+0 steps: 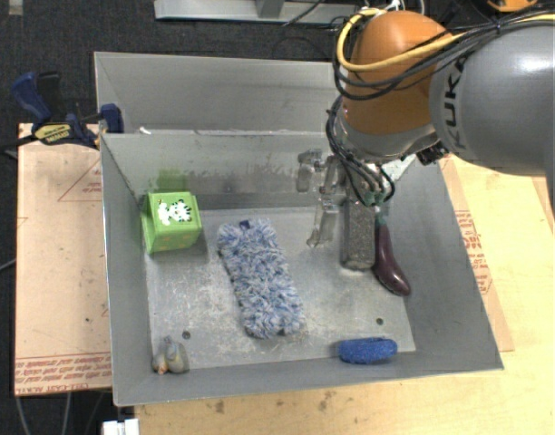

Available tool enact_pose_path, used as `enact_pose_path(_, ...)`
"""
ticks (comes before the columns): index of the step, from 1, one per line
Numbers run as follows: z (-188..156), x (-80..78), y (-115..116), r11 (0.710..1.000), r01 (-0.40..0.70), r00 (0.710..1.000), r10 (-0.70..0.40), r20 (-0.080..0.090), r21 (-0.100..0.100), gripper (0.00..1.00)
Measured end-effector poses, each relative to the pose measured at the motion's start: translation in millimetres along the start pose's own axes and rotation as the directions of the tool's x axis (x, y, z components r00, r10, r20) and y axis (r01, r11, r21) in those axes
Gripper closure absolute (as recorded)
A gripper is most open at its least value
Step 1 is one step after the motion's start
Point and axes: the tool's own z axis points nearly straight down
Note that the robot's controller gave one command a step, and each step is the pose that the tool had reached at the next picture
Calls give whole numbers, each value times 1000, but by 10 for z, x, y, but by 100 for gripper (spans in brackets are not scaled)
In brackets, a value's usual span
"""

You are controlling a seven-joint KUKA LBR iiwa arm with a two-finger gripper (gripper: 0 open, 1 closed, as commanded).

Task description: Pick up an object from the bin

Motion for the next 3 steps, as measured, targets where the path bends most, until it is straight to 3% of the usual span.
enact_pose_path(1, -50, -7, -1, 1000, -1, 1000, 1, 7, 0, 0)
enact_pose_path(2, 307, -69, 348, 998, 64, 998, -64, 14, 2, 0)
enact_pose_path(3, 669, -165, 510, 997, 82, 997, -82, 6, -1, 0)
